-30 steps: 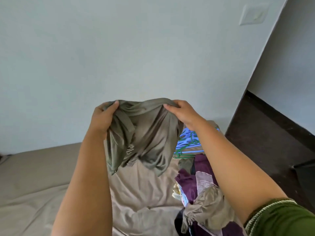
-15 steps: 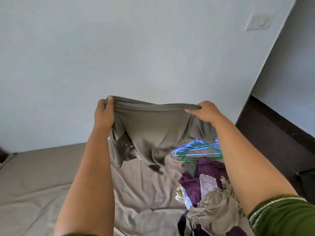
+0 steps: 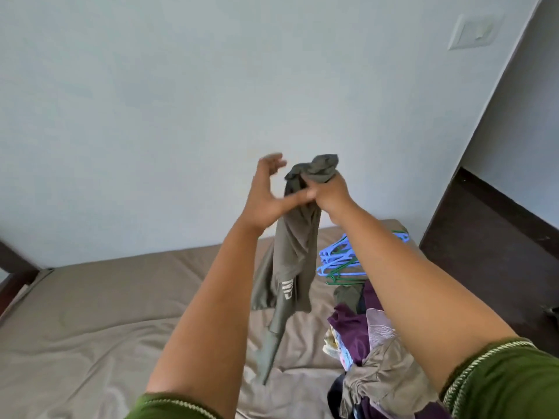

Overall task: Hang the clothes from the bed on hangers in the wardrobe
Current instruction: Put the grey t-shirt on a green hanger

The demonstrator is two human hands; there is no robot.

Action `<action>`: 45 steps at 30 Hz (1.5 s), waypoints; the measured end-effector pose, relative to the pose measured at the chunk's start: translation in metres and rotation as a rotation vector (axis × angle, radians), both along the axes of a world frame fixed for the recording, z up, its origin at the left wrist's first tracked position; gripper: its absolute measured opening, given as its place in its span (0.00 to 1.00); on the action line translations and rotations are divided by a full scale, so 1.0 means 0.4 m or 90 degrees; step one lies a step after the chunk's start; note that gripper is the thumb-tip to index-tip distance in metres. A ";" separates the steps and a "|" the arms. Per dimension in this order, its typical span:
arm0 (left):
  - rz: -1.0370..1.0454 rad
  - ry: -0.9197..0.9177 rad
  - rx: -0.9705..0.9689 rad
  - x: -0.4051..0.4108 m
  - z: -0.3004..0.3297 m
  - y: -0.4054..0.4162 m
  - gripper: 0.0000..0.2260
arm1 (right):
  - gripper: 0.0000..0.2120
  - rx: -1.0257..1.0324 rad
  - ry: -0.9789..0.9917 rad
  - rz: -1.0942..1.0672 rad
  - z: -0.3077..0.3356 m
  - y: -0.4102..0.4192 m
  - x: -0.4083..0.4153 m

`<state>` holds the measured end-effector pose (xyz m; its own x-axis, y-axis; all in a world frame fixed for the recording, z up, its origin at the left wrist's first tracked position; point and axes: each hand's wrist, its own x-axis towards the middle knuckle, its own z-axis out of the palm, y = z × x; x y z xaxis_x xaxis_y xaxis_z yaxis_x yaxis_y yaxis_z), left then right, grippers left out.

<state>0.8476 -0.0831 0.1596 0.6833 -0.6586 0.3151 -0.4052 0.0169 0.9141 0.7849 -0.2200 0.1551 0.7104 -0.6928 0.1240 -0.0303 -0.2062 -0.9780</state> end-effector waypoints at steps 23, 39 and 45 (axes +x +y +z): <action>-0.146 0.246 0.220 0.017 -0.165 -0.026 0.22 | 0.12 -0.382 0.335 0.140 -0.171 0.023 -0.072; 0.062 0.036 0.509 -0.004 -0.413 -0.161 0.10 | 0.14 -0.051 0.377 0.108 -0.428 -0.265 -0.158; 0.104 0.182 0.495 -0.061 -0.559 -0.355 0.10 | 0.15 0.143 0.512 0.110 -0.676 -0.502 -0.152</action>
<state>0.8231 -0.2249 -0.0642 0.7733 -0.5021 -0.3871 -0.0987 -0.6985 0.7088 0.7239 -0.4207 -0.1153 0.6211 -0.5145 -0.5912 -0.7194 -0.0751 -0.6905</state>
